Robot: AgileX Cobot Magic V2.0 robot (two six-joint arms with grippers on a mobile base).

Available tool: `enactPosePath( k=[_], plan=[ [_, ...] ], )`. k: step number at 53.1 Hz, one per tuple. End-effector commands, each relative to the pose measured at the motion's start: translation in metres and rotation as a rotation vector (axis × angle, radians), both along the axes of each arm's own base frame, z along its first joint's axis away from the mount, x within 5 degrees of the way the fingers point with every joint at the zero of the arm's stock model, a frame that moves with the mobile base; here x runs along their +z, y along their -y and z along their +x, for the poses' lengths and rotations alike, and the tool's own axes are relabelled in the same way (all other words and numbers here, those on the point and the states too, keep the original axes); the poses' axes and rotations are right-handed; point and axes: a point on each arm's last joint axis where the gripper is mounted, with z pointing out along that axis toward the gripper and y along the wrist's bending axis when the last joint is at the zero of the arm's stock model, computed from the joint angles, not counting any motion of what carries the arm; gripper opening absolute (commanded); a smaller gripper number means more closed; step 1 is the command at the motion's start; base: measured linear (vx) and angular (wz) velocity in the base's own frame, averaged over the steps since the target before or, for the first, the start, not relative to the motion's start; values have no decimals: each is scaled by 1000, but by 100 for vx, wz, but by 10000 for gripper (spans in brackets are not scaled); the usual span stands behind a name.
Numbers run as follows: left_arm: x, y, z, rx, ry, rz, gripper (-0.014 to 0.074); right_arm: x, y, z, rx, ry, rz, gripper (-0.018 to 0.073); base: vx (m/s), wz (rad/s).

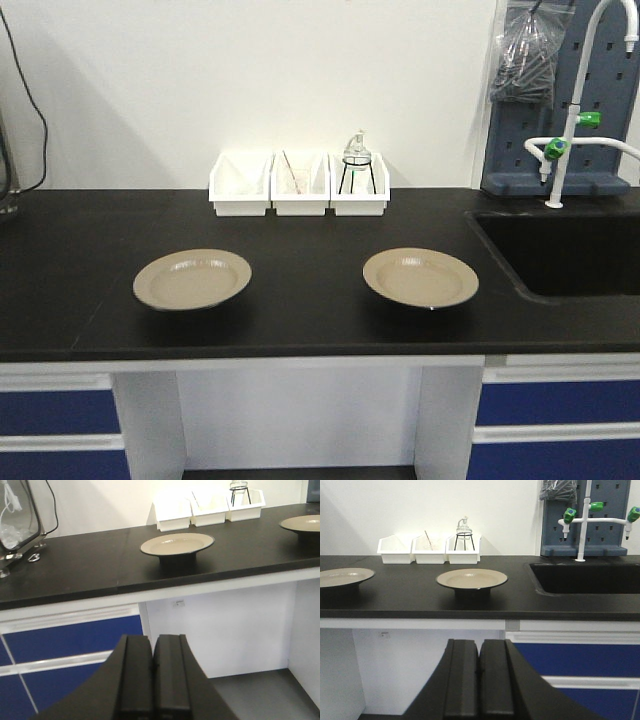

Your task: Arrange circular plates on left workspace

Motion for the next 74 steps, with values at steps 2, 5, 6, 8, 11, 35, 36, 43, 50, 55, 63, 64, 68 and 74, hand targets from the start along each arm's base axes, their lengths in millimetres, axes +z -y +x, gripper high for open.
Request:
enactPosePath(
  k=[2,5,6,8,11,35,36,43,50,55,63,64,68,74],
  plan=[
    [1,0,0,-6,78,-4,2,1,0,0,3,73,-7,-2,43,-1],
    [1,0,0,-6,78,-4,2,1,0,0,3,73,-7,-2,41,2],
    [1,0,0,-6,78,-4,2,1,0,0,3,73,-7,-2,40,3],
    [1,0,0,-6,78,-4,2,1,0,0,3,73,-7,-2,40,5],
    [1,0,0,-6,77,-4,2,1,0,0,3,73,-7,-2,39,6],
    [1,0,0,-6,77,-4,2,1,0,0,4,74,-7,-2,34,0],
    [1,0,0,-6,77,-4,2,1,0,0,4,74,-7,-2,29,-7],
    [1,0,0,-6,75,-4,2,1,0,0,4,74,-7,-2,27,-5],
    [1,0,0,-6,75,-4,2,1,0,0,4,74,-7,-2,23,0],
    [1,0,0,-6,75,-4,2,1,0,0,4,74,-7,-2,18,3],
    [1,0,0,-6,75,-4,2,1,0,0,4,74,-7,-2,14,4],
    [1,0,0,-6,75,-4,2,1,0,0,4,74,-7,-2,10,4],
    [1,0,0,-6,75,-4,2,1,0,0,4,74,-7,-2,10,4],
    [1,0,0,-6,75,-4,2,1,0,0,4,74,-7,-2,6,5]
  ],
)
